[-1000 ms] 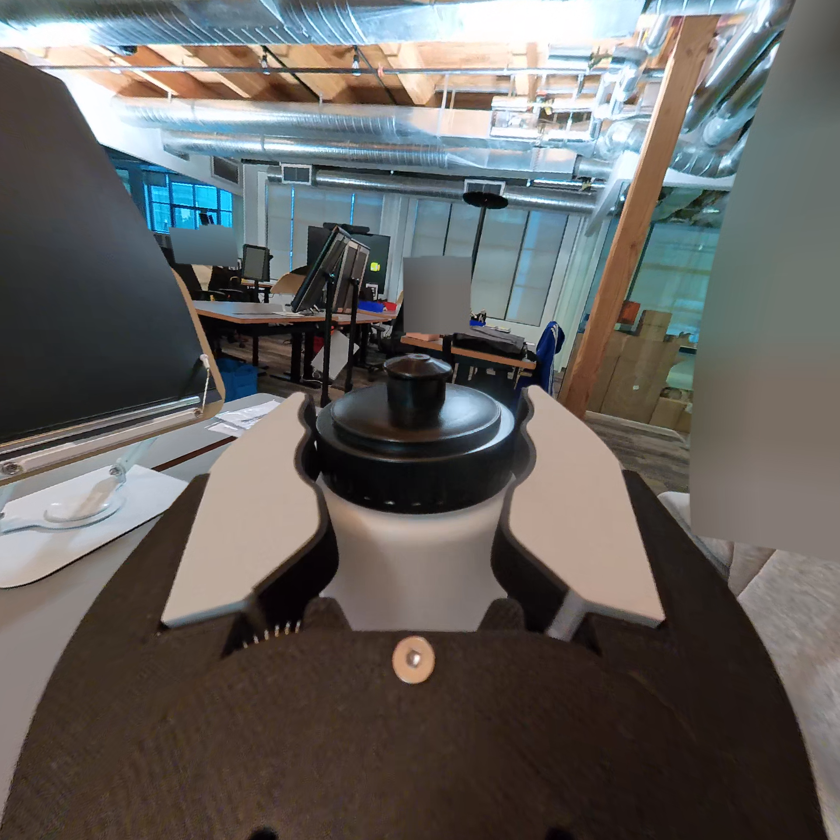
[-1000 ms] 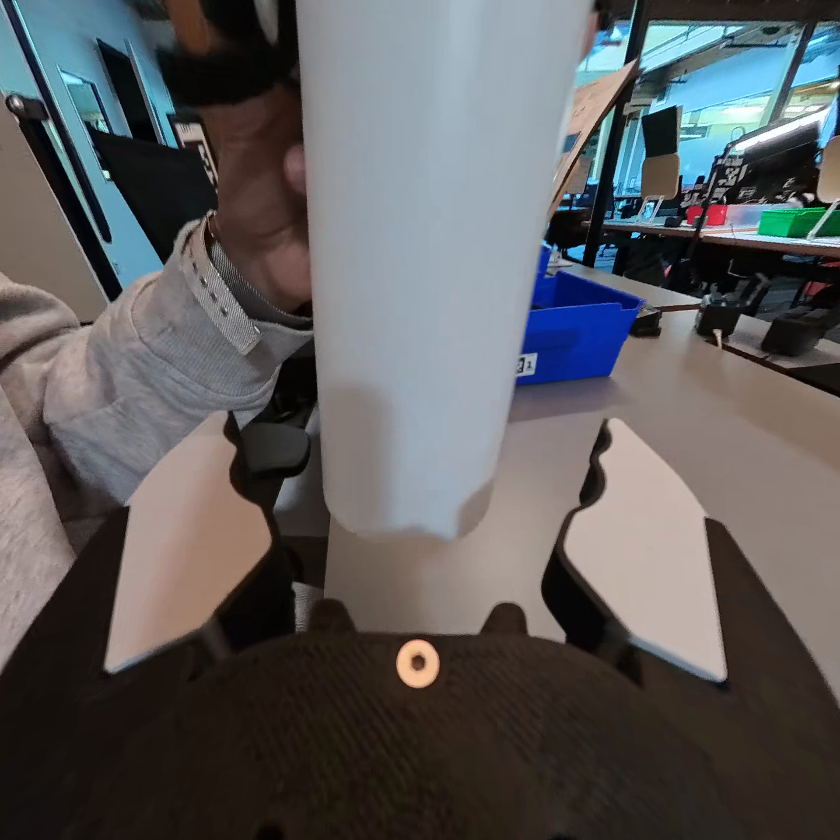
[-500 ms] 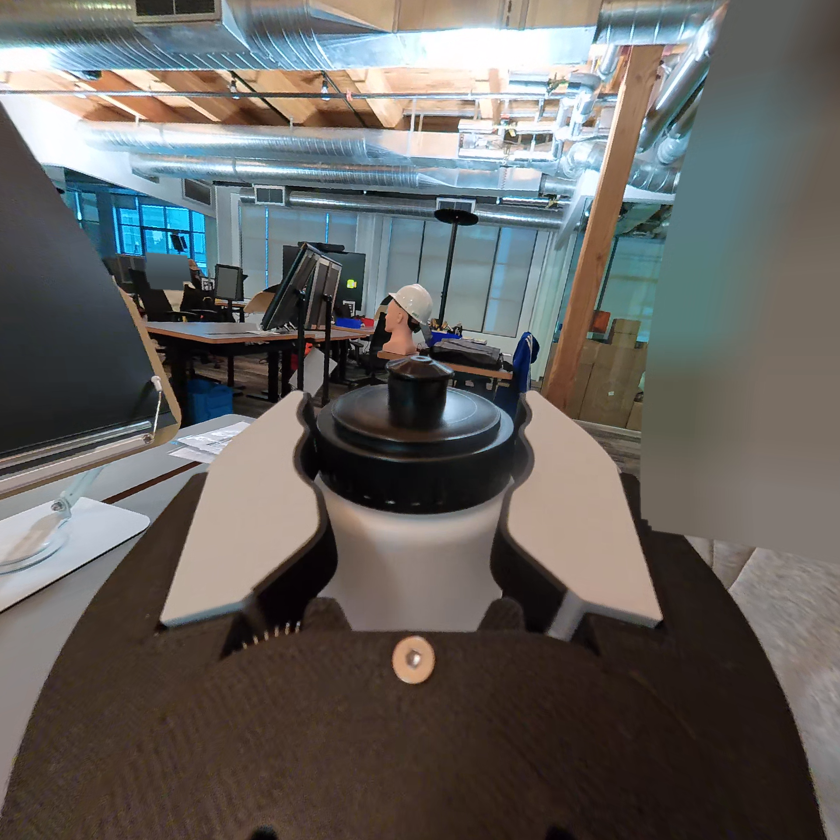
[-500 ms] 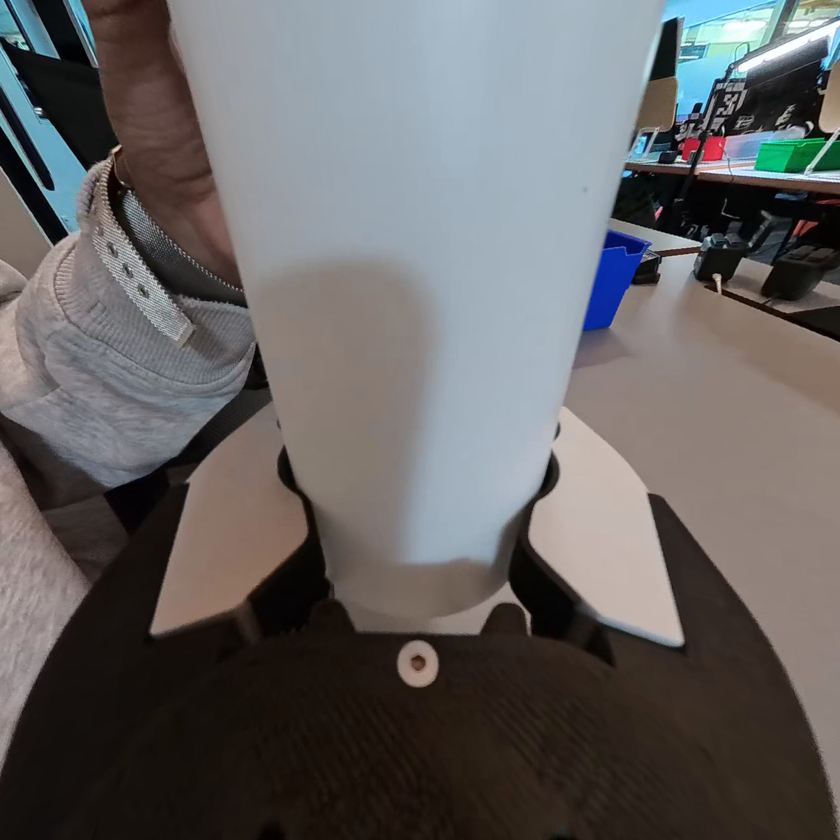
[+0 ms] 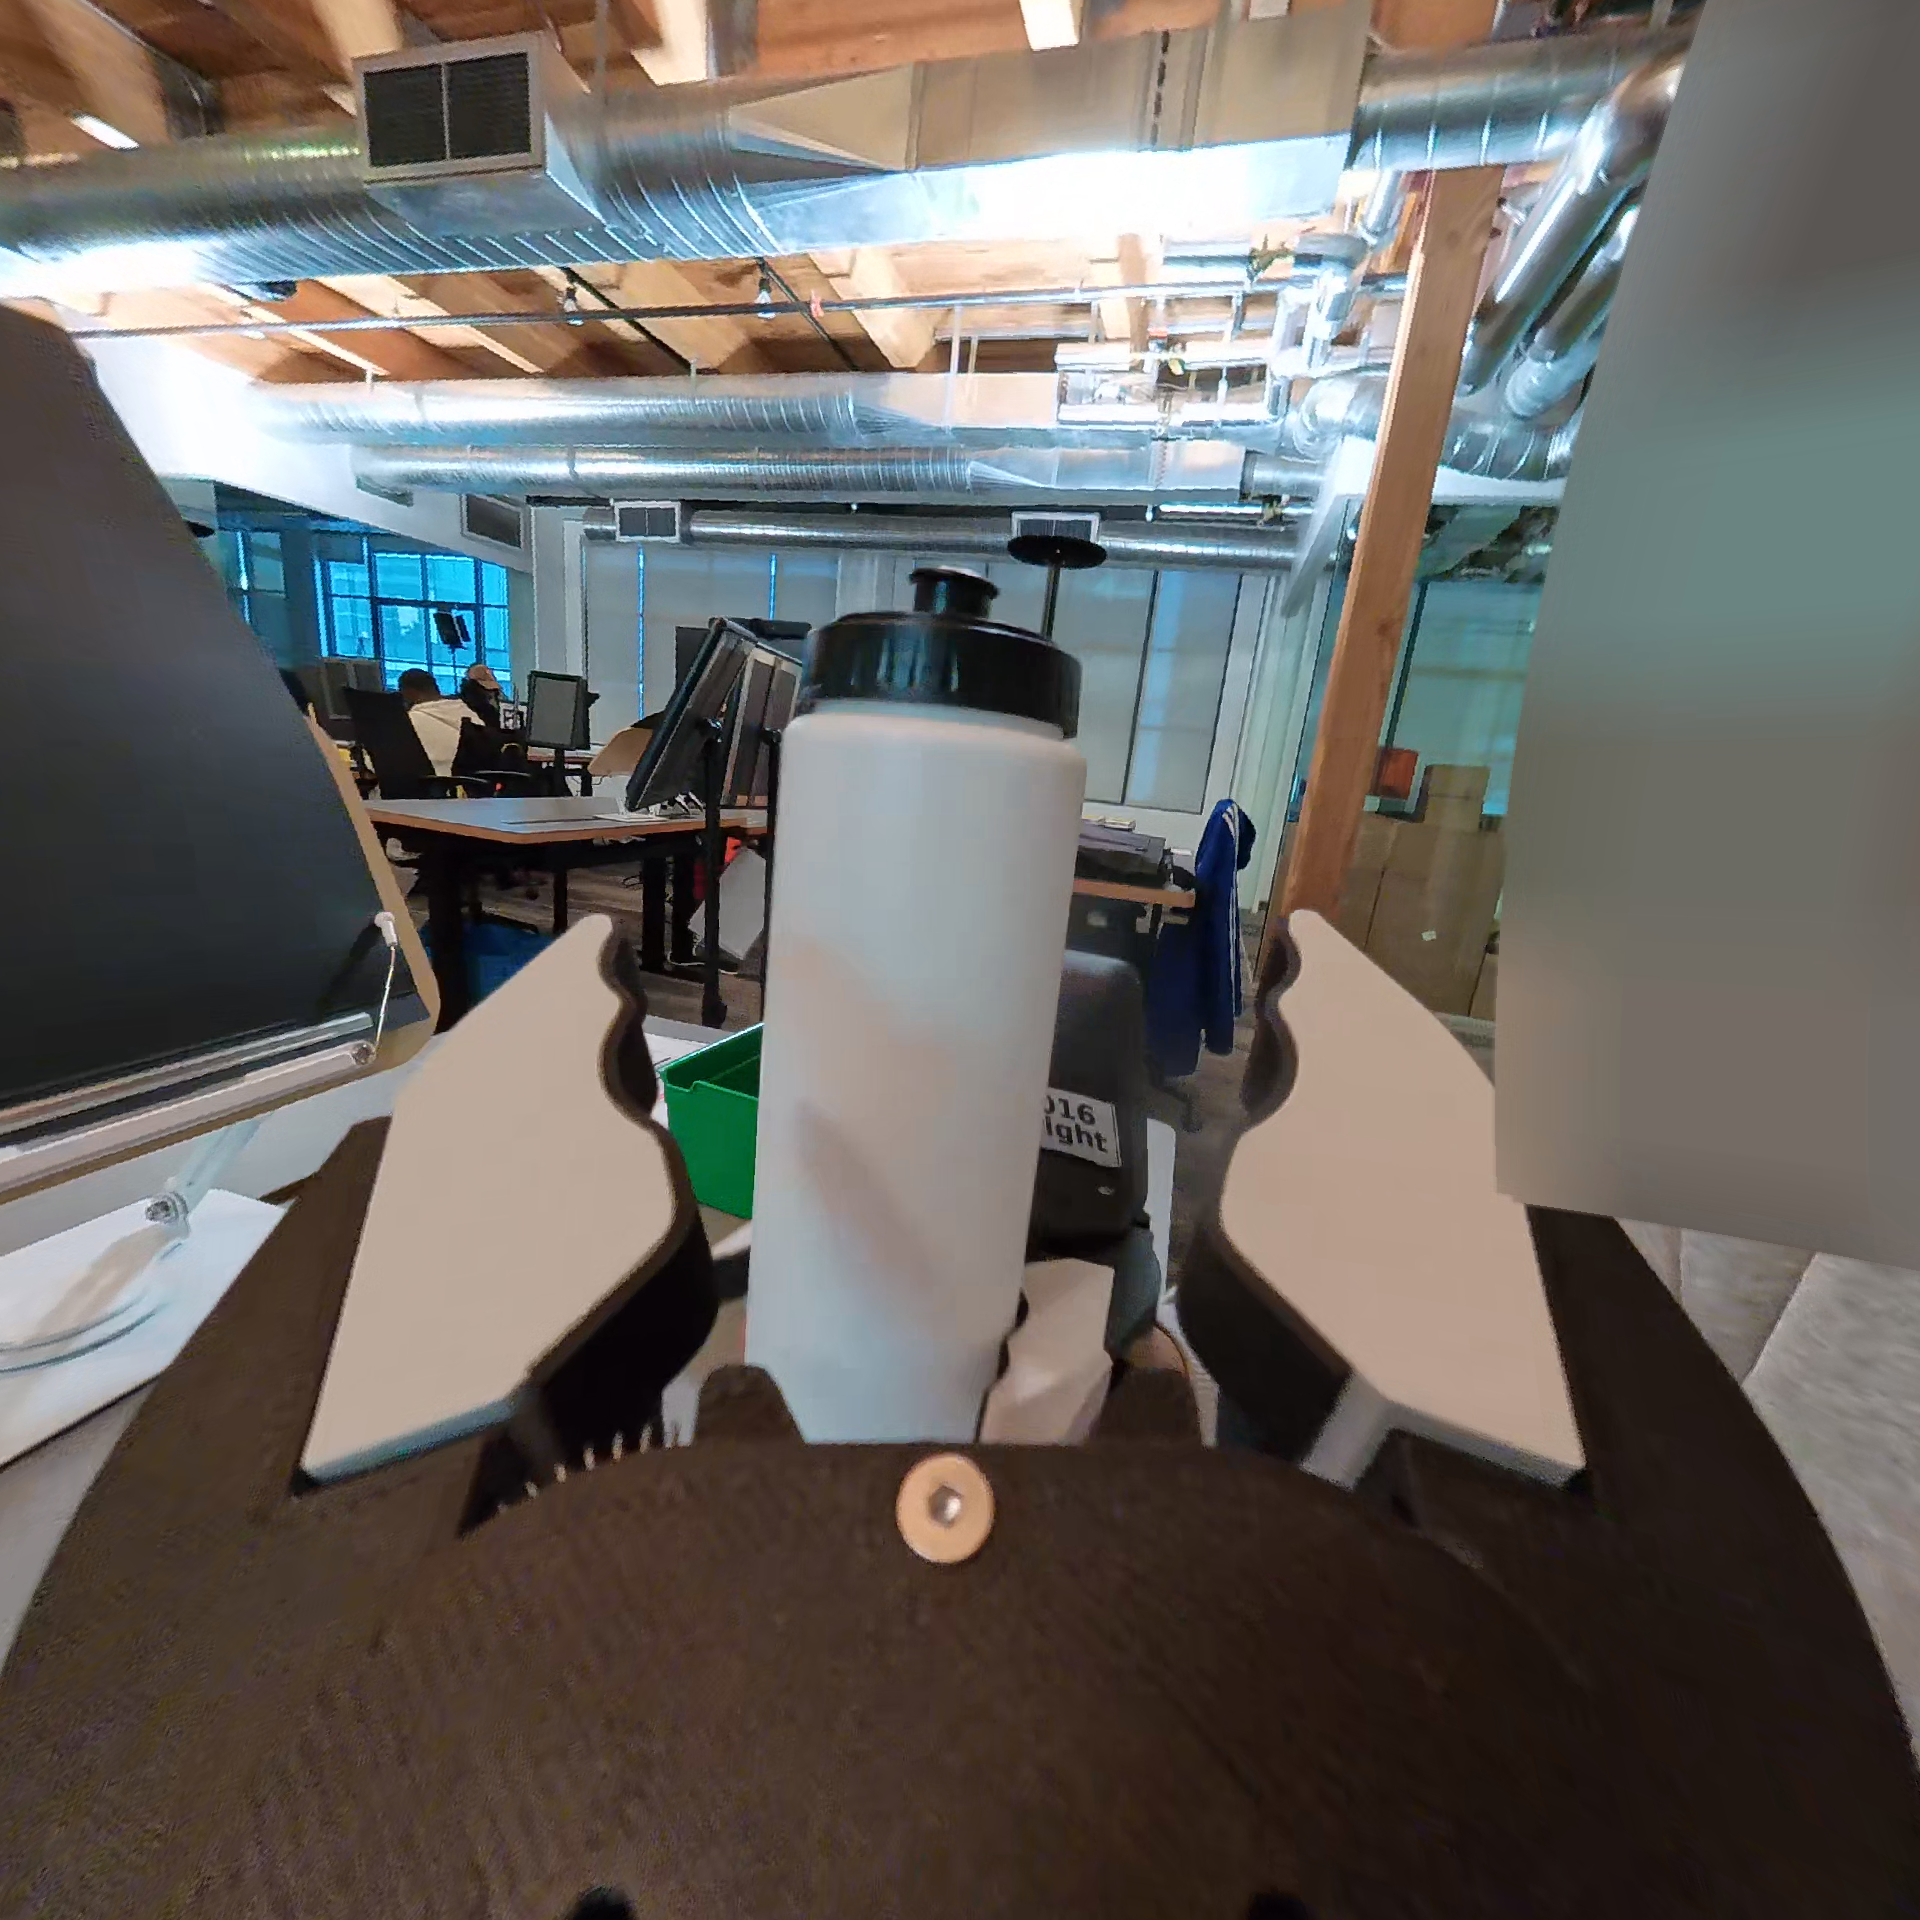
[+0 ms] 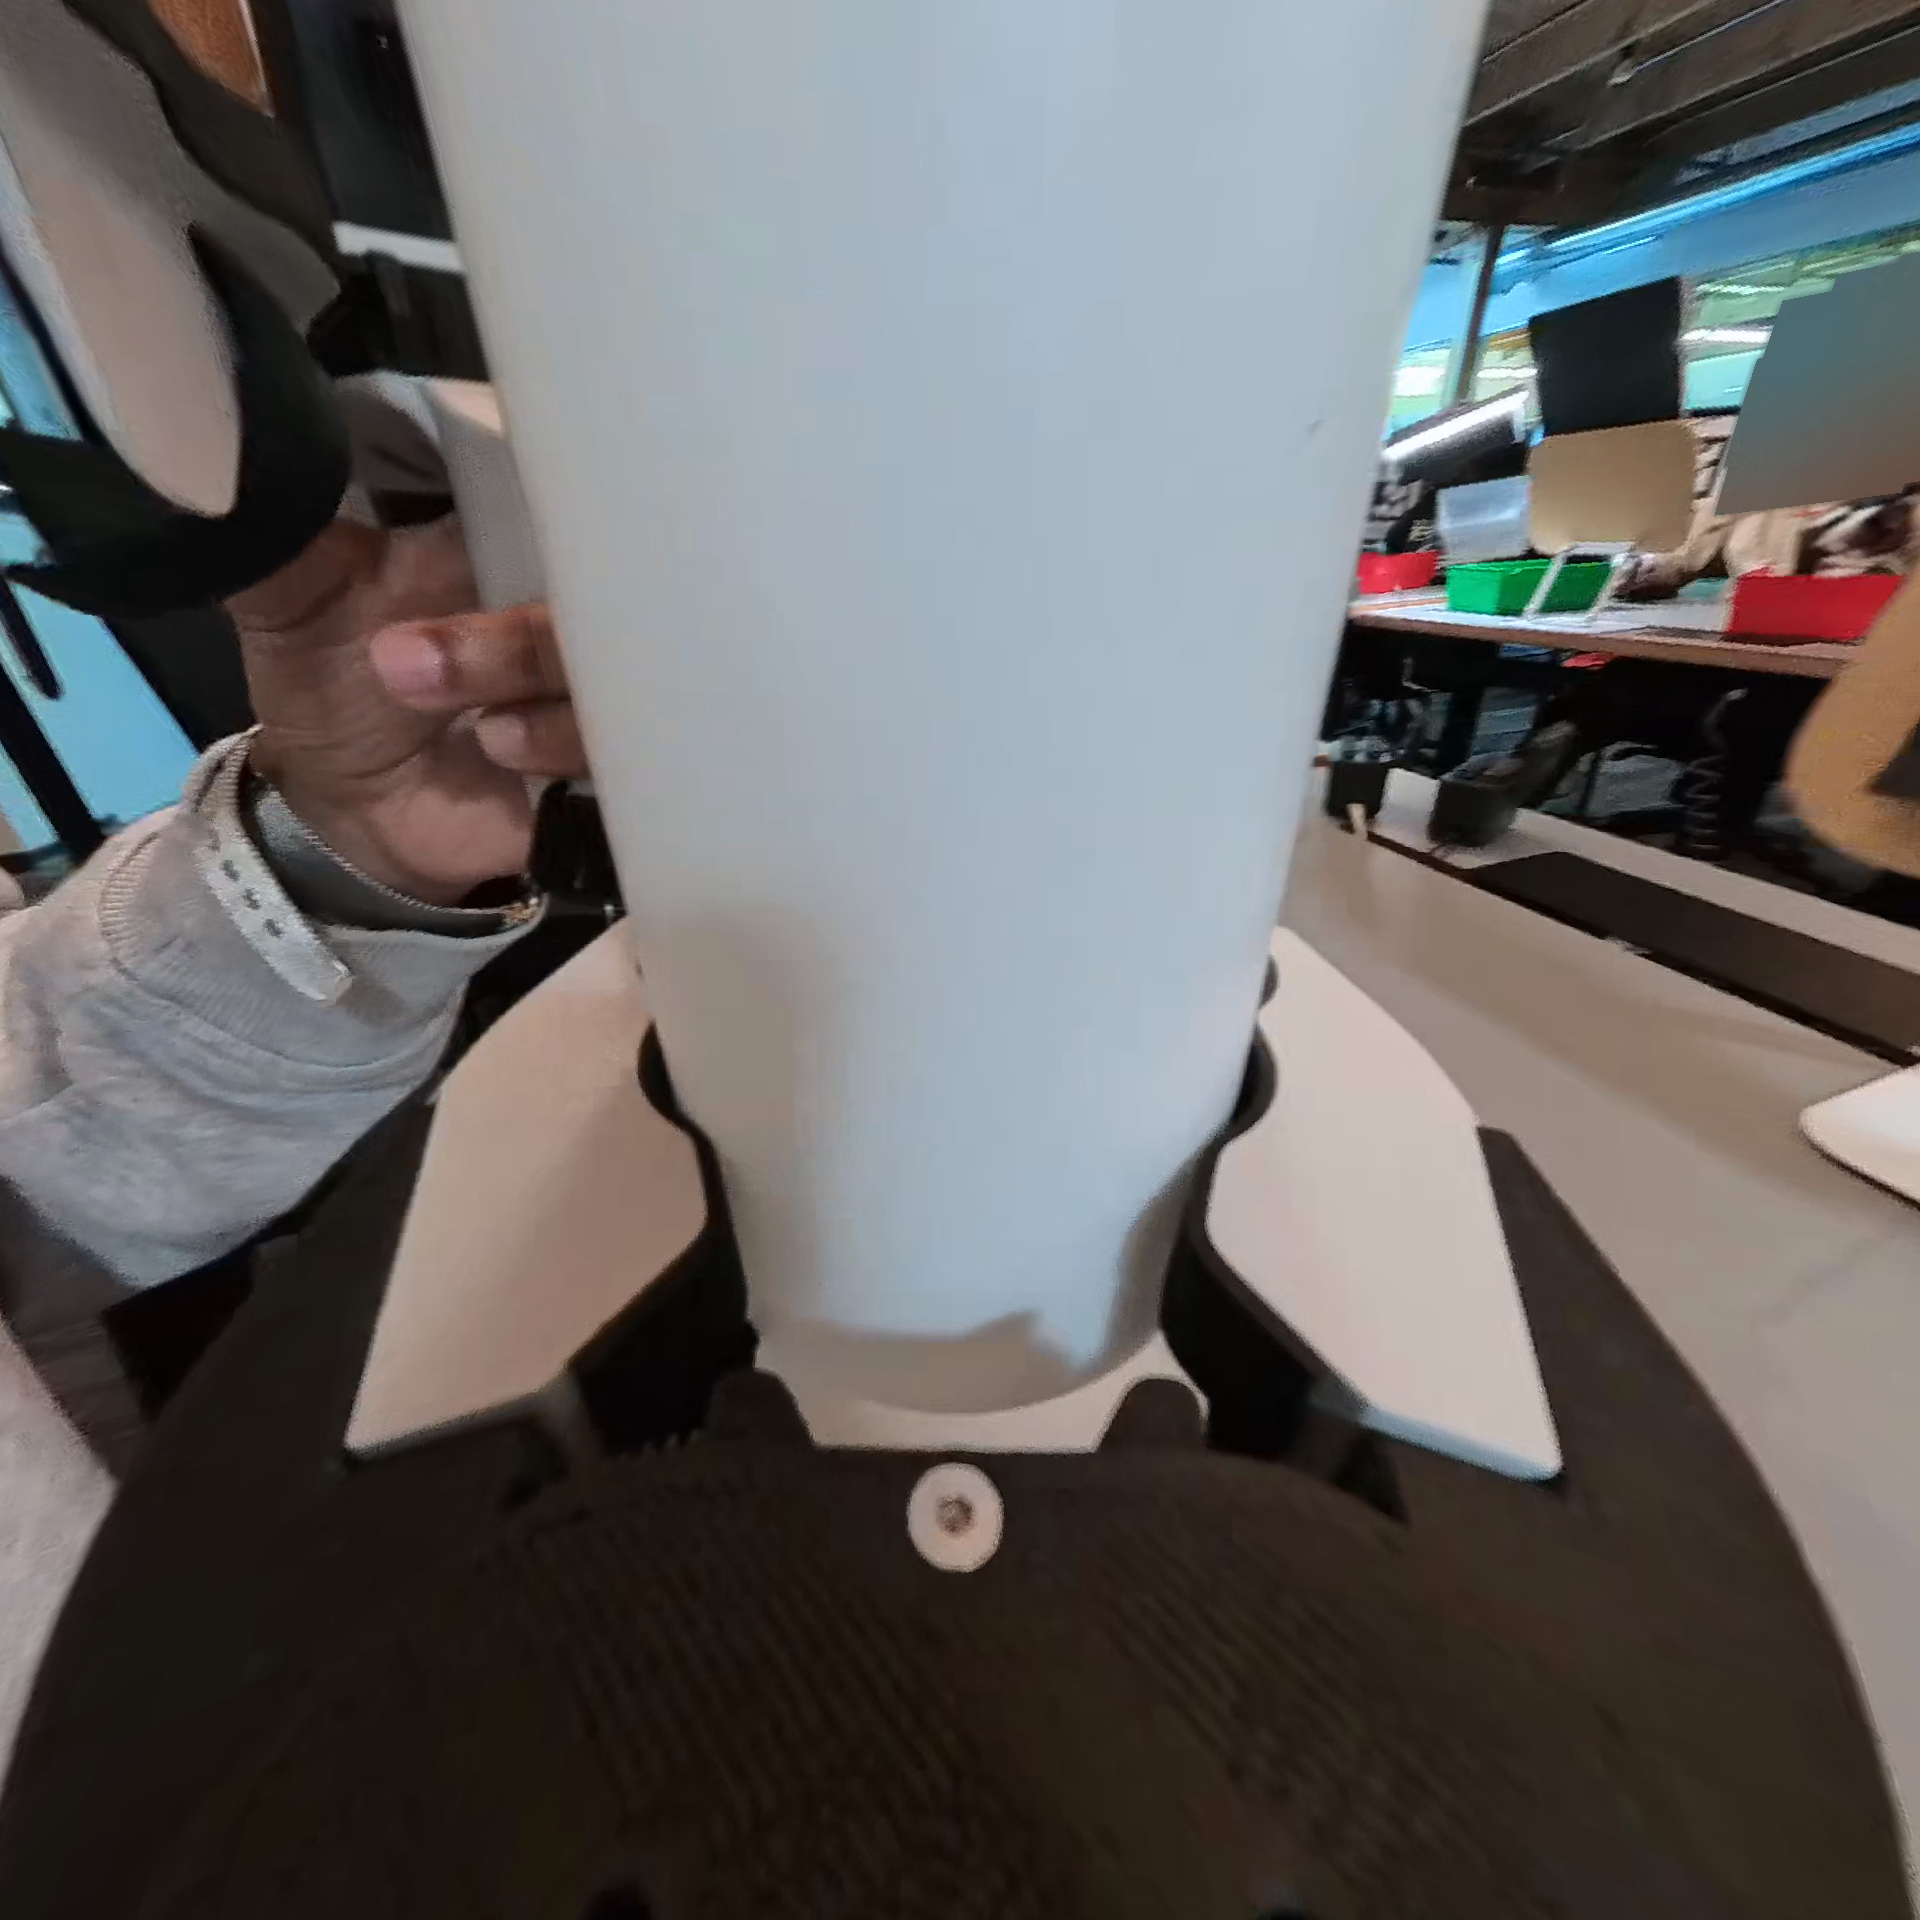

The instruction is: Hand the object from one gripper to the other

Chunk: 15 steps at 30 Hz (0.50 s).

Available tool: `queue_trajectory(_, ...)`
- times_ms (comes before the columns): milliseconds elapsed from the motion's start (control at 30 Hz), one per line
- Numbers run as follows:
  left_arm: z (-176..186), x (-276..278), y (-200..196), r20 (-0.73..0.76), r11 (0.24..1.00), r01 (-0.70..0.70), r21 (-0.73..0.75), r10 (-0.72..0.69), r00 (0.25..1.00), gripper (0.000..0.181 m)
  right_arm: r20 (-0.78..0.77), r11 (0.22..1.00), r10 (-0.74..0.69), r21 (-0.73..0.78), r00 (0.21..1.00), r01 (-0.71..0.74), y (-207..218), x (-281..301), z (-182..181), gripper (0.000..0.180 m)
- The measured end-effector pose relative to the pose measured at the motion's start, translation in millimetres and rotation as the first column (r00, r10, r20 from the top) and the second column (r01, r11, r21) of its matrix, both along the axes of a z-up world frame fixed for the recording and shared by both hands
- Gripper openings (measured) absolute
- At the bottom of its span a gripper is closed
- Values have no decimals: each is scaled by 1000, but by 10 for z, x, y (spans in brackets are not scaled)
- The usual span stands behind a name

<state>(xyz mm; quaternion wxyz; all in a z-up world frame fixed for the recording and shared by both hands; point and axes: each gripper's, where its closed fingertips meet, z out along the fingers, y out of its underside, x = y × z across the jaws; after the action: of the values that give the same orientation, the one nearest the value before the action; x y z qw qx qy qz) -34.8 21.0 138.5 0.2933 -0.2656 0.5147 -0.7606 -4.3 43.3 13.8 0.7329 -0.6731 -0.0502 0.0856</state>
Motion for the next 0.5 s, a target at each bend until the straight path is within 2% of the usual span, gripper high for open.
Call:
queue_trajectory(200,-5,38,154,-35,990,41,-134,-46,998,103,64,993,-114,11,991,114,-222,399,267,104)
queue_trajectory(300,-32,60,198,-51,985,53,-163,-62,997,101,117,973,-230,-4,966,232,-461,716,527,105)
queue_trajectory(400,-86,101,203,-74,985,51,-166,-64,995,101,170,905,-399,-86,901,416,-883,1196,693,105)
queue_trajectory(500,-131,131,182,-89,985,56,-163,-71,994,100,182,784,-559,-201,809,587,-1471,1687,650,105)
